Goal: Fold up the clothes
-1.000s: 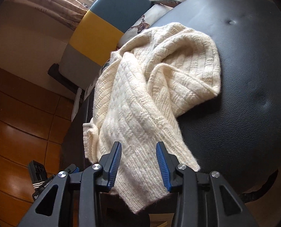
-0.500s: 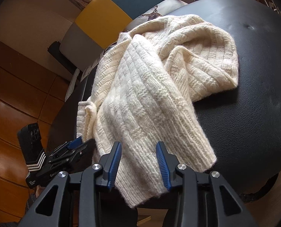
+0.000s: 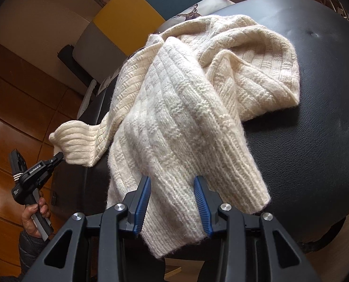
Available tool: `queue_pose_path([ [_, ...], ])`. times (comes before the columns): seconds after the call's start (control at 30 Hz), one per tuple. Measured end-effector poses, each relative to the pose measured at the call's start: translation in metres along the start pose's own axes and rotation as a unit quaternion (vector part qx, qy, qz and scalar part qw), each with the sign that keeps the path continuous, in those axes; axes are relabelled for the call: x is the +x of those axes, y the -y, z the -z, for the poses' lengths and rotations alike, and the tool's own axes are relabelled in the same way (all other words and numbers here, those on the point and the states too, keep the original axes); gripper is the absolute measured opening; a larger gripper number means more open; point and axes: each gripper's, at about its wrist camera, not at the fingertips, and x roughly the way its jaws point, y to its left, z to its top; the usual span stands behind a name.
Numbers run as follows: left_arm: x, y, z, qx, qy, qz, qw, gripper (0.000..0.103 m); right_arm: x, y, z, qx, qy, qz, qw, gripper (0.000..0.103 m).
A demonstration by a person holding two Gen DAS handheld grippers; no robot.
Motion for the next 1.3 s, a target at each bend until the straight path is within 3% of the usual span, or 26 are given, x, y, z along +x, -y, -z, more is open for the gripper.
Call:
queue_pose_path([
  [0.07, 0.004, -0.024, -0.004, -0.019, -0.001, -0.025, 0.9995, 0.007, 0.000, 0.000, 0.000, -0.001, 0.000, 0.004, 1.000, 0.040],
  [0.17, 0.011, -0.060, -0.005, -0.086, -0.021, -0.052, 0.9947, 0.009, 0.001, 0.000, 0.000, 0.002, -0.002, 0.007, 1.000, 0.040],
  [0.27, 0.007, -0.090, 0.007, -0.182, -0.045, -0.025, 0.9820, 0.018, 0.003, 0.000, -0.002, 0.005, -0.003, 0.008, 1.000, 0.040],
  [0.3, 0.005, -0.085, 0.013, -0.182, -0.048, -0.010, 0.9822, 0.018, 0.003, 0.000, -0.002, 0.006, -0.003, 0.008, 1.000, 0.040],
  [0.4, -0.002, -0.066, 0.034, -0.172, -0.057, 0.036, 0.9828, 0.020, 0.000, 0.002, -0.004, 0.011, 0.000, 0.002, 1.000, 0.040],
  [0.47, 0.005, -0.032, 0.047, -0.146, -0.082, 0.101, 0.9807, 0.021, -0.006, 0.007, -0.007, 0.021, 0.005, -0.004, 1.000, 0.040],
  [0.57, 0.025, 0.033, 0.063, -0.095, -0.129, 0.192, 0.9683, 0.023, -0.017, 0.016, -0.011, 0.040, 0.021, -0.013, 0.999, 0.040],
  [0.63, 0.045, 0.074, 0.074, -0.070, -0.166, 0.232, 0.9560, 0.026, -0.024, 0.026, -0.013, 0.058, 0.030, -0.021, 0.998, 0.040],
  [0.7, 0.066, 0.106, 0.081, -0.060, -0.201, 0.249, 0.9457, 0.028, -0.030, 0.036, -0.014, 0.074, 0.037, -0.023, 0.996, 0.040],
  [0.83, 0.092, 0.149, 0.089, -0.044, -0.228, 0.262, 0.9367, 0.038, -0.042, 0.051, -0.021, 0.081, 0.058, -0.011, 0.995, 0.040],
  [0.97, 0.100, 0.164, 0.091, -0.037, -0.235, 0.241, 0.9408, 0.043, -0.049, 0.060, -0.040, 0.074, 0.078, -0.011, 0.994, 0.040],
  [1.1, 0.093, 0.168, 0.092, -0.004, -0.224, 0.222, 0.9490, 0.035, -0.037, 0.058, -0.064, 0.032, 0.070, 0.044, 0.996, 0.040],
  [1.2, 0.089, 0.168, 0.093, 0.004, -0.220, 0.215, 0.9514, 0.034, -0.031, 0.041, -0.077, -0.042, 0.093, 0.114, 0.988, 0.040],
  [1.3, 0.089, 0.167, 0.094, 0.007, -0.218, 0.216, 0.9517, 0.023, -0.011, 0.035, -0.088, -0.091, 0.070, 0.158, 0.981, 0.040],
])
